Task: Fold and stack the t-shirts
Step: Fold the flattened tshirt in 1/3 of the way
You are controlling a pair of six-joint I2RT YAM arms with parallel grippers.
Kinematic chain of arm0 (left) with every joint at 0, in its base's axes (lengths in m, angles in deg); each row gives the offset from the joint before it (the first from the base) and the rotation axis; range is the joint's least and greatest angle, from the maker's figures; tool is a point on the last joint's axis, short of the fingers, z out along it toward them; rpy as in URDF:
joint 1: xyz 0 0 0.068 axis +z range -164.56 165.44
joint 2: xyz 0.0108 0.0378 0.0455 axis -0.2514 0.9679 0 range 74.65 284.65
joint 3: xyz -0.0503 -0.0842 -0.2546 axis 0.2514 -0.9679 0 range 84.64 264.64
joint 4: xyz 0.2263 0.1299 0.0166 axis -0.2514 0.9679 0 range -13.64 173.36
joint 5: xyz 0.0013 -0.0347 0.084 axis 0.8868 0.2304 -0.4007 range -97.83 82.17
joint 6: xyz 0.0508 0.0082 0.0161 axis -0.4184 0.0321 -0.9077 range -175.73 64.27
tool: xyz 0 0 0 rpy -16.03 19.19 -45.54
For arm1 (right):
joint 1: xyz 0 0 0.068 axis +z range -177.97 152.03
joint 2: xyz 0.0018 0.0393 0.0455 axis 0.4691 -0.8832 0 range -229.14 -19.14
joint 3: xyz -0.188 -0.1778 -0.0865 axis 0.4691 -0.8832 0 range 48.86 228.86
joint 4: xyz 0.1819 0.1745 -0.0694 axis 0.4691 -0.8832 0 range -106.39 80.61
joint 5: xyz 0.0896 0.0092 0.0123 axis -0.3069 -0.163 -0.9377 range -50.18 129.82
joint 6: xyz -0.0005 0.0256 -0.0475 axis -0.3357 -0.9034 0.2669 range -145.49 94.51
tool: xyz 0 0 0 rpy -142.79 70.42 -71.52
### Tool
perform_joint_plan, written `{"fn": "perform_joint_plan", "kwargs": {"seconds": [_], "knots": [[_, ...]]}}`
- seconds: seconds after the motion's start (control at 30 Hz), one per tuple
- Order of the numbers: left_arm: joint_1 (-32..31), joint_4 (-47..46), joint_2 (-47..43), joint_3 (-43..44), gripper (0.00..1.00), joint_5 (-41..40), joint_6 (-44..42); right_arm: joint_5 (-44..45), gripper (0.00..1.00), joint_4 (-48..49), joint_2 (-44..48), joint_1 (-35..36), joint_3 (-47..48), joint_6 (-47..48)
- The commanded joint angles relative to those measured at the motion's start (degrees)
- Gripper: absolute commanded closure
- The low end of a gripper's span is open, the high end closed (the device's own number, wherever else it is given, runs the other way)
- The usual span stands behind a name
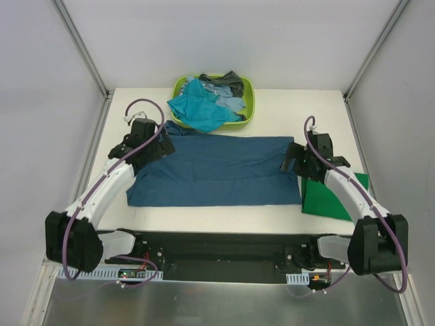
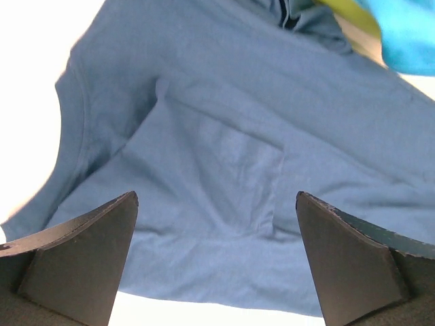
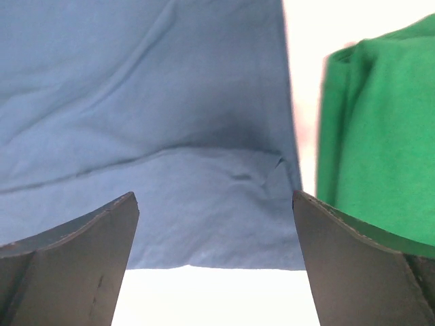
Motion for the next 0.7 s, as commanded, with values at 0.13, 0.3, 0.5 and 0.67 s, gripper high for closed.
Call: {"fn": "perform_joint_plan", "kwargs": {"seconds": [0.13, 0.3, 0.5, 0.67], "knots": [[0.7, 1.8, -14.6, -15.2, 0.01, 4.8, 7.1, -14.7, 0.04, 3.7, 3.6, 1.1, -6.4, 3.8], [2.0, -3.1, -9.7, -18.3, 0.01, 9.5, 8.2, -16.1, 0.04, 7.2, -3.5, 2.1, -6.9, 2.4], [4.1, -1.7, -0.9, -19.2, 0.01, 11.3, 9.7, -12.8, 0.04, 5.8, -6.6, 3.8, -8.9, -0.6], [6.2, 3.5, -1.3, -23.1, 0.01, 8.6, 11.5, -10.8, 0.04, 2.7, -2.8, 4.0, -13.2, -2.4]]}}
